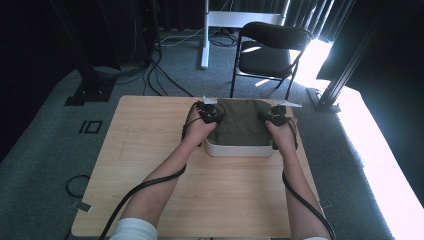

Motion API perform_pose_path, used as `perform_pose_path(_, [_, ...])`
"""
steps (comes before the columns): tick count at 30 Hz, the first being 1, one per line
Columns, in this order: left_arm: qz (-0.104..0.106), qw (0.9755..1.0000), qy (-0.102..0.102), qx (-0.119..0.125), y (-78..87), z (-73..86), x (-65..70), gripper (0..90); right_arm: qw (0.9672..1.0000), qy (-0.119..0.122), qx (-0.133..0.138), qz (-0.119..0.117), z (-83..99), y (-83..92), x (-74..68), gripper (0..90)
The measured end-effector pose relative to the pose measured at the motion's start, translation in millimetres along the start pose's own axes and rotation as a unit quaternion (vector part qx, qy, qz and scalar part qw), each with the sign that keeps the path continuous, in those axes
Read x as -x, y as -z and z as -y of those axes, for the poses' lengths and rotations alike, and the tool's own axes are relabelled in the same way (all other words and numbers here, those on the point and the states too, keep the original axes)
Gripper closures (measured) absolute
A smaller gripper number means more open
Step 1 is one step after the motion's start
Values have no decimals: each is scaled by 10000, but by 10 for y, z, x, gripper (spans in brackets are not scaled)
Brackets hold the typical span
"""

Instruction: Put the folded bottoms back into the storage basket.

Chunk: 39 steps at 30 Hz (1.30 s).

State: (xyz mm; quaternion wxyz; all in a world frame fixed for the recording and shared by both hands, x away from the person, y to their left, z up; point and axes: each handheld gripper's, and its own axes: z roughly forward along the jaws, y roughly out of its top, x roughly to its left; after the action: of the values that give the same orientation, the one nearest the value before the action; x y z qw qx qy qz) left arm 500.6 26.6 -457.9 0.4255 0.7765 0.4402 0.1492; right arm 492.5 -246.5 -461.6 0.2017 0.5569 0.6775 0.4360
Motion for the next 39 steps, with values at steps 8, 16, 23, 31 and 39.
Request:
perform_pose_path(8, [-238,9990,-144,-342,-128,19,40,780,9994,-12,-291,181,16,-129,-26,802])
perform_pose_path(16, [-369,9973,-163,-607,-191,55,61,779,9964,48,-792,290,33,-220,-44,797])
perform_pose_path(23, [-458,9965,-210,-667,-227,49,86,774,9939,-36,-1022,405,-8,-290,-28,794])
perform_pose_path(31, [-471,9954,-224,-800,-277,50,106,651,9903,2,-1208,682,-44,-385,-65,697])
perform_pose_path(39, [-442,9964,-275,-675,-270,47,136,494,9897,-7,-1201,782,-10,-378,-35,511])
